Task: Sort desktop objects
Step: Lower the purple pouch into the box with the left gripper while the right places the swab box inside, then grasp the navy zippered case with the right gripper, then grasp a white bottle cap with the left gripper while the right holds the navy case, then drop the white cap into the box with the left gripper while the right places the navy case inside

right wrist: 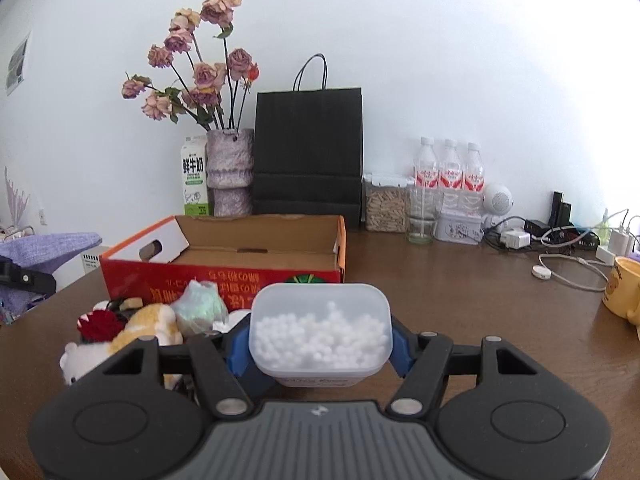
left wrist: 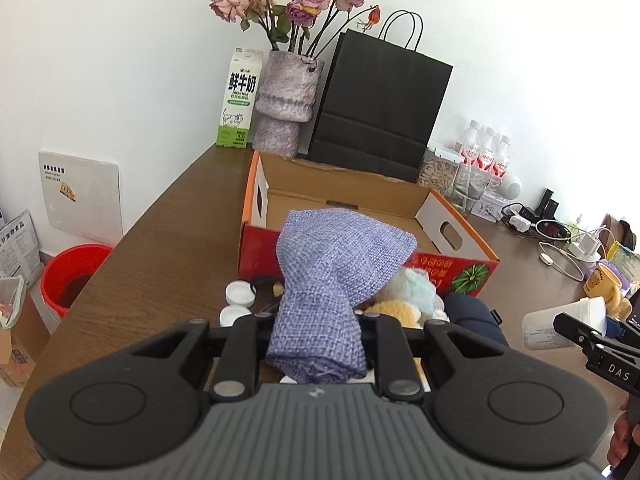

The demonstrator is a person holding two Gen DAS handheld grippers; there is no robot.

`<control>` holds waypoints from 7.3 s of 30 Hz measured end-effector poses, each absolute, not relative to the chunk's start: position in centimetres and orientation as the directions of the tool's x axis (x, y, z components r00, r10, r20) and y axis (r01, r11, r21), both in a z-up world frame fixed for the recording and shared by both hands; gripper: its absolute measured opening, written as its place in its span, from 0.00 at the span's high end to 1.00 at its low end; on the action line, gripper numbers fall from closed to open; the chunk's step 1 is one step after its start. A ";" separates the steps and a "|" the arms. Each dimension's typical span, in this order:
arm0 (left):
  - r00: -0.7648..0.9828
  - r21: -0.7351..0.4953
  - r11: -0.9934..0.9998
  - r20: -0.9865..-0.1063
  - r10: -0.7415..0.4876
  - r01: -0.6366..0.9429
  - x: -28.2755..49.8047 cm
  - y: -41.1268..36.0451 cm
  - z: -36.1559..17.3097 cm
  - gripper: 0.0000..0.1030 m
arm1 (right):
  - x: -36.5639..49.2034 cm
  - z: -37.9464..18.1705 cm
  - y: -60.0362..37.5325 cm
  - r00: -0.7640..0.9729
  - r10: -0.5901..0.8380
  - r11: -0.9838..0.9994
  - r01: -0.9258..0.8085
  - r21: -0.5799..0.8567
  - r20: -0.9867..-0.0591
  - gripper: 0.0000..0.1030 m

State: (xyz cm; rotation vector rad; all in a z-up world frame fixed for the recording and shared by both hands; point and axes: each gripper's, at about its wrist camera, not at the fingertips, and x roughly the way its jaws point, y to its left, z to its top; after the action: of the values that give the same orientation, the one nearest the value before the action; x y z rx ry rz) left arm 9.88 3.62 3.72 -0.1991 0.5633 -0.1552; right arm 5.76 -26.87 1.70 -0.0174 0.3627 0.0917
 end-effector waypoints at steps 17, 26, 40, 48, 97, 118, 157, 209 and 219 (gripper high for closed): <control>0.790 -0.163 0.987 -0.604 -0.106 0.008 27.7 -0.9 2.6 0.80 | 25.8 4.0 -19.9 0.913 0.163 0.984 -0.176 0.000 -0.373 0.38; 0.779 -0.129 0.991 -0.625 -0.050 -0.040 30.5 -1.1 -0.4 0.80 | 29.8 -0.6 -20.0 0.869 0.174 0.985 -0.163 0.063 -0.463 0.37; 0.850 -0.053 0.998 -0.526 -0.011 -0.019 27.7 -1.8 0.1 0.00 | 26.7 0.3 -18.0 0.886 0.143 0.980 -0.190 -0.064 -0.440 0.00; 0.864 -0.041 0.999 -0.504 0.001 -0.025 26.9 -1.6 0.5 0.00 | 25.6 0.4 -18.0 0.879 0.156 0.979 -0.199 -0.050 -0.450 0.00; 0.874 -0.001 0.993 -0.475 0.106 -0.121 10.0 5.7 -1.4 0.00 | 11.7 -1.9 -21.0 0.835 0.085 0.995 -0.099 0.004 -0.544 0.00; 0.855 -0.057 0.988 -0.511 0.093 -0.142 9.7 8.0 -2.2 0.00 | 14.7 -2.1 -23.1 0.758 0.187 0.982 -0.121 0.147 -0.625 0.44; 0.778 0.101 0.990 -0.612 0.140 -0.099 14.9 6.2 -4.1 0.00 | 15.1 -4.0 -25.6 0.817 0.050 0.999 -0.038 0.032 -0.575 0.42; 0.911 -0.073 0.997 -0.411 -0.004 -0.029 15.0 5.7 3.1 0.72 | 13.2 1.6 -23.8 0.898 0.167 0.986 -0.154 0.065 -0.408 0.42; 0.931 -0.112 0.994 -0.362 -0.041 0.000 21.2 1.2 5.7 0.72 | 20.7 5.0 -17.8 0.887 0.290 0.957 -0.273 0.099 -0.360 0.42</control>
State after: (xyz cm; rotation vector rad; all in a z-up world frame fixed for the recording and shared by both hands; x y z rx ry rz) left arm 21.21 1.17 5.71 -0.1108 0.3721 -0.0210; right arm 20.71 -17.83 4.98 0.0465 0.3810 0.2929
